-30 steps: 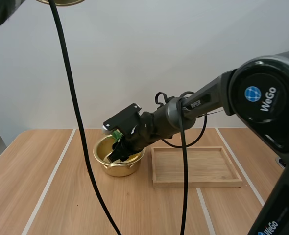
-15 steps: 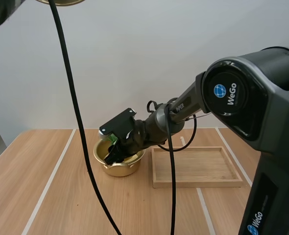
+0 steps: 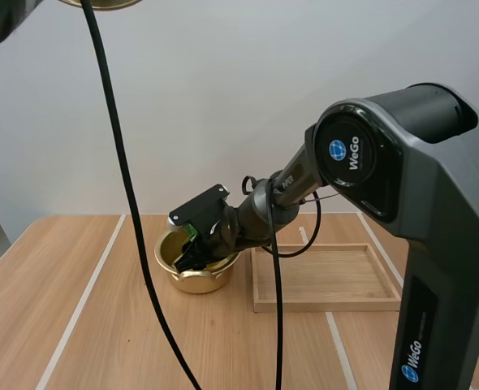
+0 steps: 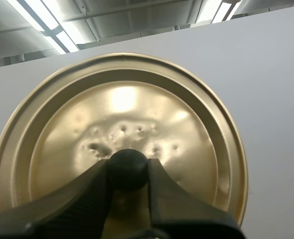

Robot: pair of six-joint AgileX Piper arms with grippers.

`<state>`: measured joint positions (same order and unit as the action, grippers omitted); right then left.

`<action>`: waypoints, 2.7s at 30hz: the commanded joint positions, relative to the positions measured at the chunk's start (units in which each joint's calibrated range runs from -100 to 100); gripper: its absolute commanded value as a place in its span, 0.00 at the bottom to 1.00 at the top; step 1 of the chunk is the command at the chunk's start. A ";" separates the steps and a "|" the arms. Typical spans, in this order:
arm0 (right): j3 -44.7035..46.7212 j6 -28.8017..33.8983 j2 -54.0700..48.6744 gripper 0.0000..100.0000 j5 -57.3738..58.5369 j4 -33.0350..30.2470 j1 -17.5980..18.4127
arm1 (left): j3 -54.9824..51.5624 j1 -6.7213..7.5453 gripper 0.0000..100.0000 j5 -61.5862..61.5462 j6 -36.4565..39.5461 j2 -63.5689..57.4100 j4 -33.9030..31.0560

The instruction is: Open the pot, put the pineapple inside, and close it

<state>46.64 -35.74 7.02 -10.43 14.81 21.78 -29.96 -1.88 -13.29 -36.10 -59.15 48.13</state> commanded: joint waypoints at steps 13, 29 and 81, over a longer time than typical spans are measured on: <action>1.29 -2.69 1.05 0.00 7.73 -2.69 -0.20 | 0.52 0.11 0.00 1.72 0.25 -0.44 0.40; 1.29 -2.69 1.05 1.00 7.49 -2.69 -0.20 | 0.52 0.11 0.00 1.72 0.25 -0.44 0.40; -11.89 -2.40 -40.90 0.88 31.18 -0.22 -0.20 | 0.52 0.11 0.00 1.72 0.25 -0.44 0.40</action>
<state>34.76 -37.71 -30.50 19.08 15.68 21.78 -29.96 -1.88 -13.29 -36.10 -59.15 48.13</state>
